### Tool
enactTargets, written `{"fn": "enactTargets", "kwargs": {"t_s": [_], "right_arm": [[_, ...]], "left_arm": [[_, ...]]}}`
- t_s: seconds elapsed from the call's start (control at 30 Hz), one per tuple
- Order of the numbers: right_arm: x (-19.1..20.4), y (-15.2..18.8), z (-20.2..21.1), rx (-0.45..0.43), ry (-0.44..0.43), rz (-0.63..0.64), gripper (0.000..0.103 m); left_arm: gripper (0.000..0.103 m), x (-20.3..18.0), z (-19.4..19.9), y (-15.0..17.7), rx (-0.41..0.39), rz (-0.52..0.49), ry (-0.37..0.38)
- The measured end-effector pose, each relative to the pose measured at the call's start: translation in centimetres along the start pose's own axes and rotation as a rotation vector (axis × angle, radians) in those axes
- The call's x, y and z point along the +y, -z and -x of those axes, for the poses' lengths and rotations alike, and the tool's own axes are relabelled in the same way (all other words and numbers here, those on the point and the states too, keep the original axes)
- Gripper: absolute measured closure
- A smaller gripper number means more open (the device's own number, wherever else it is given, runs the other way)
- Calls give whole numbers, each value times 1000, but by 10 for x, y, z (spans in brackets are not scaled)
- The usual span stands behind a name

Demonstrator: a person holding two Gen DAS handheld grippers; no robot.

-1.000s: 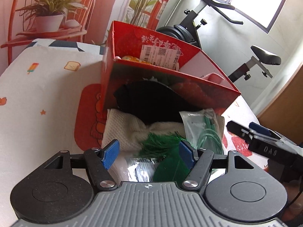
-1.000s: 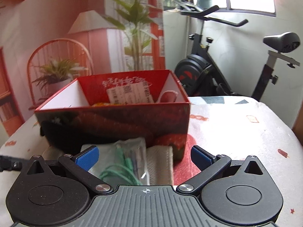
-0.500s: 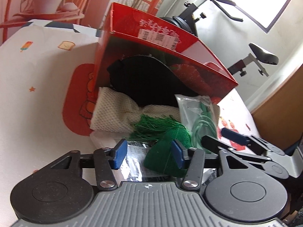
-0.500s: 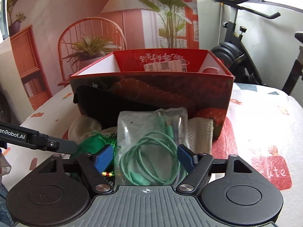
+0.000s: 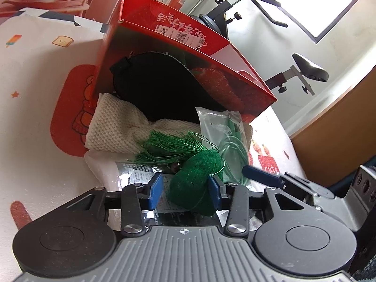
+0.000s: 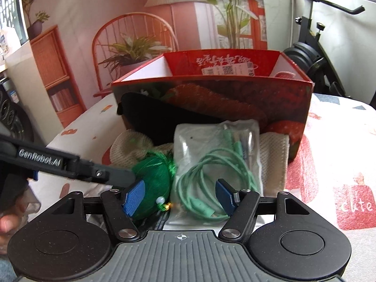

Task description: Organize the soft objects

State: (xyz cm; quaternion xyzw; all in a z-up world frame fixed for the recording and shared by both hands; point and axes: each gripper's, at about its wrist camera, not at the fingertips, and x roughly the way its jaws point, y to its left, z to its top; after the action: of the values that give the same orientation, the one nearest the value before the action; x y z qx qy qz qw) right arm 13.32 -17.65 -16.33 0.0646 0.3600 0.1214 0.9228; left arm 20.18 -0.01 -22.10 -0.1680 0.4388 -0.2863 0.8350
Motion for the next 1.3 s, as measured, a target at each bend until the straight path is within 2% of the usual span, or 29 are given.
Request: {"fn": "enactTargets", "kwargs": {"t_s": [0.2, 0.47, 0.7, 1.3], "right_arm": [[9, 3, -3, 30, -23, 34, 39], [20, 10, -14, 55, -35, 113, 39], [29, 11, -14, 40, -40, 184, 46], [28, 10, -13, 27, -78, 175, 49]], "left_arm": [[61, 1, -4, -2, 12, 17, 21], [63, -7, -8, 3, 28, -16, 34], [63, -8, -7, 5, 27, -24, 33], [65, -12, -4, 6, 13, -52, 59]]}}
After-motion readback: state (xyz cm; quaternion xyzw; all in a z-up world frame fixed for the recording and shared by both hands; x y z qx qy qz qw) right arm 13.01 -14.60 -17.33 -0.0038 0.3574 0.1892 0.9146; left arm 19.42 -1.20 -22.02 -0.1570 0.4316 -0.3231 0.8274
